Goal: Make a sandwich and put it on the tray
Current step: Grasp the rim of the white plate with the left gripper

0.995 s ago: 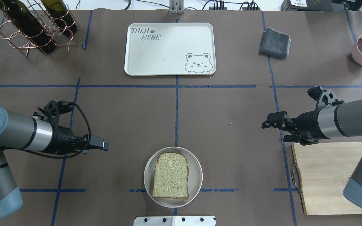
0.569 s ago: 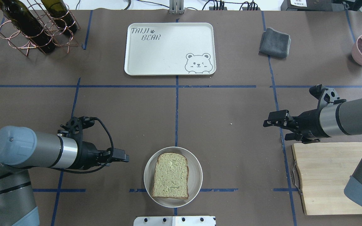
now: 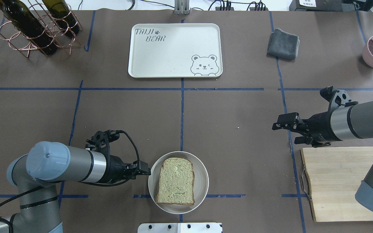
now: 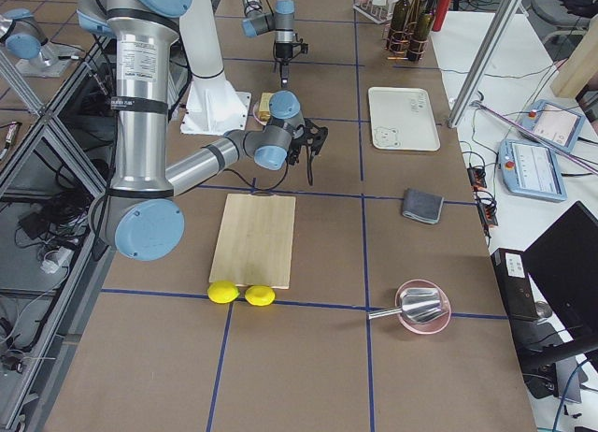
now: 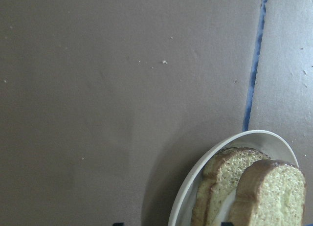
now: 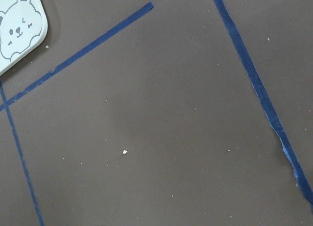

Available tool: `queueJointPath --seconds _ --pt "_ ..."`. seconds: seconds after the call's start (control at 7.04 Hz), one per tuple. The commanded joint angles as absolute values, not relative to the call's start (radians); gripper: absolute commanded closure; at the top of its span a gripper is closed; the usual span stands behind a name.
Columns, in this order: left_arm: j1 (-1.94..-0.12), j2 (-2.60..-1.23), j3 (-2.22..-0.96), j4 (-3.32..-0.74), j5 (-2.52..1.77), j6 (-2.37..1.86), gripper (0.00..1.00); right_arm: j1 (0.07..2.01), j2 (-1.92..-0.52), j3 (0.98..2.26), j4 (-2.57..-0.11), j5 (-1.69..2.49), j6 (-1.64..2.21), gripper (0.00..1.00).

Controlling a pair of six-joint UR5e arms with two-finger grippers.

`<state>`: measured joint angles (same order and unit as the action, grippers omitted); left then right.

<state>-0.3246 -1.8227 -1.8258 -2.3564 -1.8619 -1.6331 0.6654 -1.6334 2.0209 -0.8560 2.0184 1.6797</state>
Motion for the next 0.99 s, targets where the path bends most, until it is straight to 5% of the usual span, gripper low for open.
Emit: queueJointPath --seconds 0.0,0.85 --pt "-0.284 -1.845 -1.793 -2.356 -1.846 -1.663 0.44 0.663 -1.626 2.016 -0.854 2.014 1.680 0.00" --pt "-0.253 -1.859 -1.776 -2.356 -1.816 -1.666 0.54 0.663 -1.623 2.006 -0.850 2.014 1.680 0.00"
